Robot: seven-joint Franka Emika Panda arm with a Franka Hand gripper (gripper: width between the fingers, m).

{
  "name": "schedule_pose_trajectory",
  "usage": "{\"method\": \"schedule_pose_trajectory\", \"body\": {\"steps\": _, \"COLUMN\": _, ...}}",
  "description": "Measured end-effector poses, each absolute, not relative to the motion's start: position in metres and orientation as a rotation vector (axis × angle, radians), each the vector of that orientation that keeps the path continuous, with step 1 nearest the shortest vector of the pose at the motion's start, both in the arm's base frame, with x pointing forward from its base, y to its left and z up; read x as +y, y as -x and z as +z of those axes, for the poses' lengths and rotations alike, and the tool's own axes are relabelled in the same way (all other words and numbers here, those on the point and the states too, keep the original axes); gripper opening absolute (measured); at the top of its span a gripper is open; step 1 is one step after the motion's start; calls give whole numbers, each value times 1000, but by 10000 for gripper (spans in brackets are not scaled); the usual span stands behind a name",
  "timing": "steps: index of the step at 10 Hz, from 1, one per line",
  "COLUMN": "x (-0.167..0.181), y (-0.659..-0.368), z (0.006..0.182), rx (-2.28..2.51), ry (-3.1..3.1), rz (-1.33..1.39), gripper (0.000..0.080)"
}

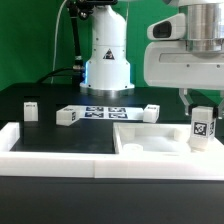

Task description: Assemble one leg

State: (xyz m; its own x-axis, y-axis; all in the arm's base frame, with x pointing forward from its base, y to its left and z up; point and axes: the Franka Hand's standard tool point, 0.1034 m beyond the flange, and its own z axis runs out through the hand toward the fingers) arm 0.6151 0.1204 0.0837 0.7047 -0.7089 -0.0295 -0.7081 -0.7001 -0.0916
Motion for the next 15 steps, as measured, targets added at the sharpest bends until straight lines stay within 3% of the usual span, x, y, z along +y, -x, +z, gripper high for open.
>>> {"method": "schedule_pose_trajectory", "body": {"steps": 5, "x": 120, "y": -616, "z": 84, "rx": 1502, "ry": 2617, "rz": 33, "gripper": 292}}
{"method": "schedule_pose_trajectory", "body": {"steps": 6, "x": 119, "y": -616, "z": 84, "rx": 1440, "ry": 2651, "rz": 29, "gripper": 382}}
{"method": "schedule_pose_trajectory", "body": {"steps": 7, "x": 117, "y": -616, "z": 84, "rx": 1396, "ry": 2674, "rz": 26, "gripper": 529}}
{"method": "schedule_pose_trajectory", "body": {"steps": 8, "x": 116, "y": -617, "z": 84, "rx": 1310, "ry": 2719, "rz": 23, "gripper": 529}}
{"method": "schedule_pose_trajectory", "body": {"steps": 9, "x": 114, "y": -616, "z": 84, "rx": 1165, "ry": 2785, "rz": 22, "gripper": 623}}
{"method": "schedule_pose_trajectory", "body": {"steps": 15, "x": 116, "y": -616, "z": 86, "rx": 422, "ry": 3005, "rz": -7, "gripper": 649}}
